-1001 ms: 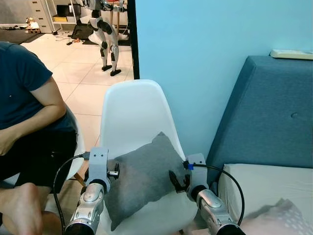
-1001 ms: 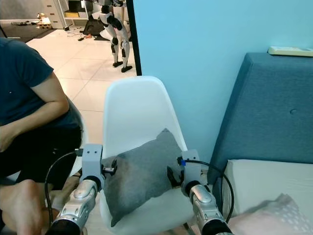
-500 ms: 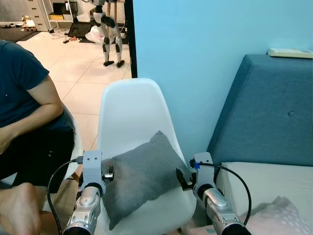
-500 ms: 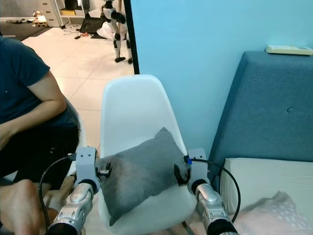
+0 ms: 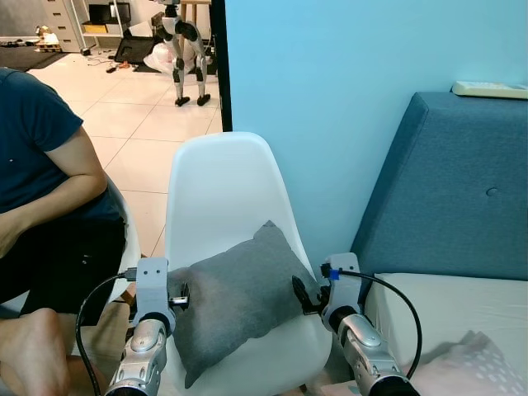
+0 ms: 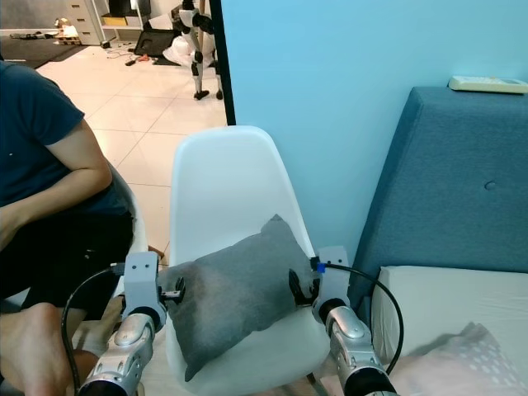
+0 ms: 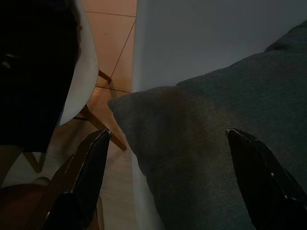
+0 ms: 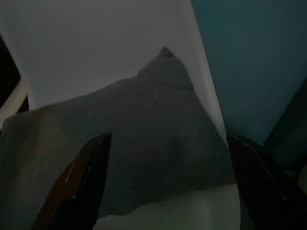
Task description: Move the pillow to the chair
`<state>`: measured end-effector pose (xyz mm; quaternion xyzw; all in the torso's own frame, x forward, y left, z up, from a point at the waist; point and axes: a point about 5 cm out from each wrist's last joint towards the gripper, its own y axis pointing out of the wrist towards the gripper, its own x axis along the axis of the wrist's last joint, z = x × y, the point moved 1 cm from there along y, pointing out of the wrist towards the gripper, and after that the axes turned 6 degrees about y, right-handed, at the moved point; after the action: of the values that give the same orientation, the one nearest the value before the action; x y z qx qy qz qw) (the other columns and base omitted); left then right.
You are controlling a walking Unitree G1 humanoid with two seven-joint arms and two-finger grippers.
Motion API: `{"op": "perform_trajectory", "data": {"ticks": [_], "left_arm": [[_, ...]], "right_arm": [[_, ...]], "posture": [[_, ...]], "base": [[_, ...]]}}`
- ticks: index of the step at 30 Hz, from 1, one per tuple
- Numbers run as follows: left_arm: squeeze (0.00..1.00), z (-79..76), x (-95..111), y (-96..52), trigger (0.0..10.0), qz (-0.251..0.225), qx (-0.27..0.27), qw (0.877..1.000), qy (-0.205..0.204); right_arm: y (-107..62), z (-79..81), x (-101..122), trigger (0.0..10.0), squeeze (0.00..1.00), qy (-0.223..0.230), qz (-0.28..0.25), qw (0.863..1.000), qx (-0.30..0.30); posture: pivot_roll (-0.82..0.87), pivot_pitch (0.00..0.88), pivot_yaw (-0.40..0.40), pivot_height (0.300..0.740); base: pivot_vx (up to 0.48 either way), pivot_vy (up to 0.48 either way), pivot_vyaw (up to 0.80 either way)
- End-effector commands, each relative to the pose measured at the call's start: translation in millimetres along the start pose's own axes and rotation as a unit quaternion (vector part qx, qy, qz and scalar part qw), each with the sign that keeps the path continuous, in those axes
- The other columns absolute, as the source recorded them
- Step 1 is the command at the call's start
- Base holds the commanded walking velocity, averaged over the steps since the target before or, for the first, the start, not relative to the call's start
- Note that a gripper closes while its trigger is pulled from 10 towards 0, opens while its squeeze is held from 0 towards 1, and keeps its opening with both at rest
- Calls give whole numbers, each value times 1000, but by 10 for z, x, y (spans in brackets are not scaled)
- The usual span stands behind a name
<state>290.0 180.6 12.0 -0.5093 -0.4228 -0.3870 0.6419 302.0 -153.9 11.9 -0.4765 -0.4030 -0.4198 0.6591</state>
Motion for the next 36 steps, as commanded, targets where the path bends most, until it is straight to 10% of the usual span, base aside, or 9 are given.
{"op": "perform_trajectory", "data": {"ticks": [1, 4, 14, 34, 36], "left_arm": [[0, 15, -47, -14, 10000, 7, 0, 1000, 10], [0, 104, -53, 3, 10000, 8, 24, 999, 20], [0, 285, 89, 23, 10000, -27, 61, 998, -5], [0, 72, 116, 52, 10000, -10, -11, 997, -78], [0, 77, 115, 52, 10000, -9, -6, 999, -40]], "right_arm": [[-18, -33, -93, 10000, 0, 5, 26, 999, -21], [-27, -84, -148, 10000, 0, -58, 57, 996, -38], [31, 25, -159, 10000, 0, -65, 68, 995, -24], [88, 213, -256, 10000, 0, -94, 128, 987, 18], [95, 227, -247, 10000, 0, -115, 128, 985, 19]], "posture": [[13, 32, 21, 740], [24, 32, 8, 740], [55, 27, -5, 740], [60, 47, 1, 740], [65, 50, -3, 740]], "base": [[0, 0, 0], [0, 0, 0], [0, 0, 0], [0, 0, 0], [0, 0, 0]]}}
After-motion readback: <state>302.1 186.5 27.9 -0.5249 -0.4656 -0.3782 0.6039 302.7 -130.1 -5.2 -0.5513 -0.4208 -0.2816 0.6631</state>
